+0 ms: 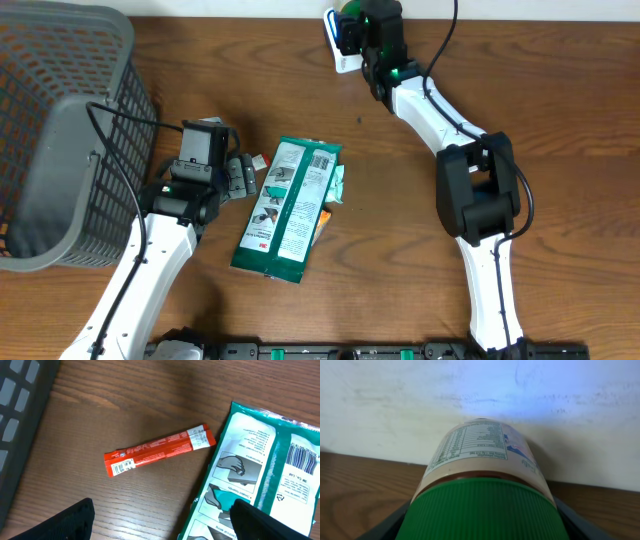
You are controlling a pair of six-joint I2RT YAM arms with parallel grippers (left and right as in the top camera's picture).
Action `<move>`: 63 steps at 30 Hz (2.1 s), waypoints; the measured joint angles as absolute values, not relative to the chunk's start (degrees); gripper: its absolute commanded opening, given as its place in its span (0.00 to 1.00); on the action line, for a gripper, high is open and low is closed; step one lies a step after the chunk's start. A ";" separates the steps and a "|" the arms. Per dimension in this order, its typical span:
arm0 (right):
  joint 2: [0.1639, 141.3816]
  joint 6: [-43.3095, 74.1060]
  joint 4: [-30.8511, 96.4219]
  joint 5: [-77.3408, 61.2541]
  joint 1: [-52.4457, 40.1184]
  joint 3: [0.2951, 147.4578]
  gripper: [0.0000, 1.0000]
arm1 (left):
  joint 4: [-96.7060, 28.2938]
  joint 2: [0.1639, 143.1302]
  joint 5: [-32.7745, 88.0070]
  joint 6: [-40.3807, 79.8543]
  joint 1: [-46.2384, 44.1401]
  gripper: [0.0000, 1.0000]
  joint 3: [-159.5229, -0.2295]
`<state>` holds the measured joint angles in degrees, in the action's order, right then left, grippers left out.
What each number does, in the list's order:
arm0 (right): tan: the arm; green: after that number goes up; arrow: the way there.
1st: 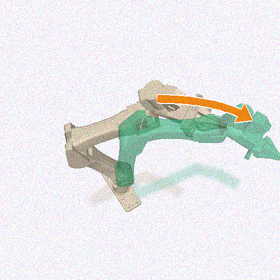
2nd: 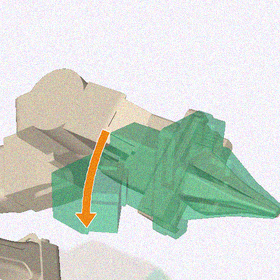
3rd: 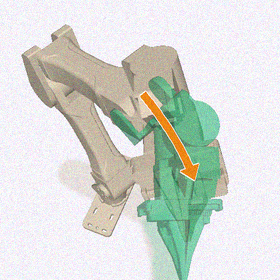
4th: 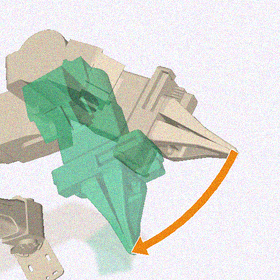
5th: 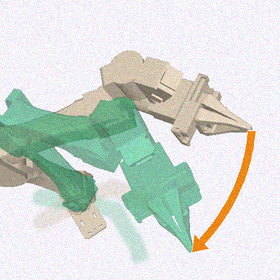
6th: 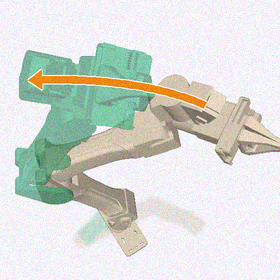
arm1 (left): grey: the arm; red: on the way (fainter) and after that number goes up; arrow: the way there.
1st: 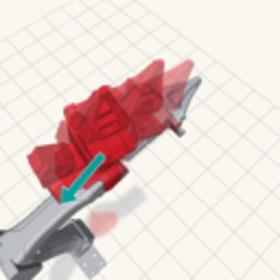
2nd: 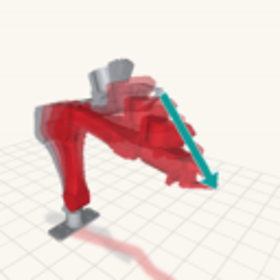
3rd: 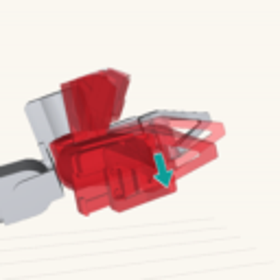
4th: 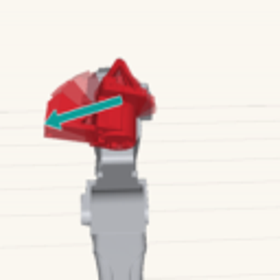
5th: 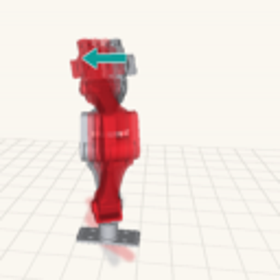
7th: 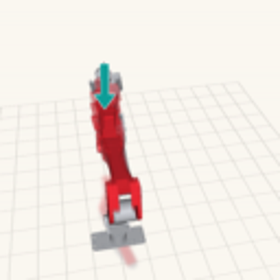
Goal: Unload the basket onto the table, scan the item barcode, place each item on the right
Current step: 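Carry the jar up under the white scanner with the right gripper, then move the jar to the far right and set it on the table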
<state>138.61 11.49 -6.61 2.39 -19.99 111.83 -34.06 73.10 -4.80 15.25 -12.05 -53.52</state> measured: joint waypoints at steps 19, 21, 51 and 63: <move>140.97 12.60 -15.79 2.37 -19.99 111.83 0.01 | -34.06 73.10 -4.80 15.22 -12.05 0.88 -53.52; 141.91 12.60 -17.52 2.35 -19.99 111.83 0.01 | -34.06 73.10 -4.80 15.22 -12.05 0.88 -53.52; 99.18 5.21 75.44 4.84 -4.97 105.54 0.01 | -34.06 73.19 -4.80 15.22 -12.05 0.88 -53.60; 100.20 11.62 48.82 5.06 15.22 75.22 0.04 | -34.04 73.19 -4.80 15.22 -12.05 0.88 -53.60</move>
